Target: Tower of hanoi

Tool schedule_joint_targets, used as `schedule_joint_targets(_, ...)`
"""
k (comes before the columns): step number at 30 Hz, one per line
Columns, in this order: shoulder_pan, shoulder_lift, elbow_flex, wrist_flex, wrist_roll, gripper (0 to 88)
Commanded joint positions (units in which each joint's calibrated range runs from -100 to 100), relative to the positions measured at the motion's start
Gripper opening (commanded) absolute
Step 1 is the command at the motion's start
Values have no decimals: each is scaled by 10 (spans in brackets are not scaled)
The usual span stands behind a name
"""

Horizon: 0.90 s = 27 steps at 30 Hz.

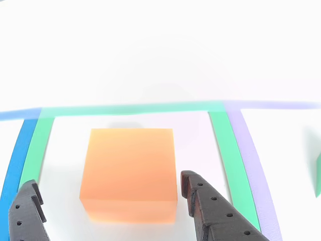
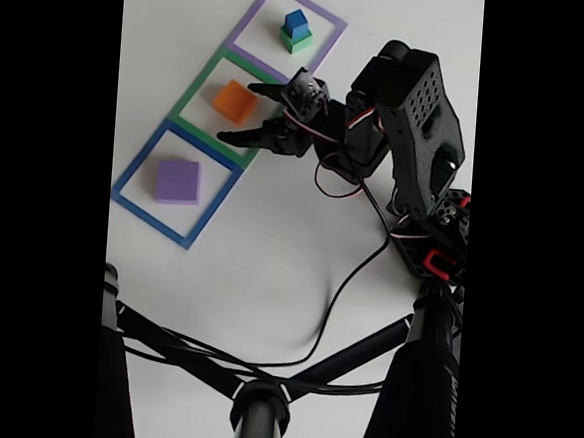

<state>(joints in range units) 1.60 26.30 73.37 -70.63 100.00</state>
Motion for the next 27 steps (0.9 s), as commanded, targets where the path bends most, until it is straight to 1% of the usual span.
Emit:
schedule_joint_targets(1,-5,-3,-7,-17,0,267)
schedule_joint_targets(12,-18,-3,-7,-18,0,148)
schedule_joint_targets(19,-19,-6,-5,-18,0,96)
schedule_joint_targets(24,-19,-26,0,-13,0,96)
schedule_joint_targets(27,-22,-82,9,29,0,96)
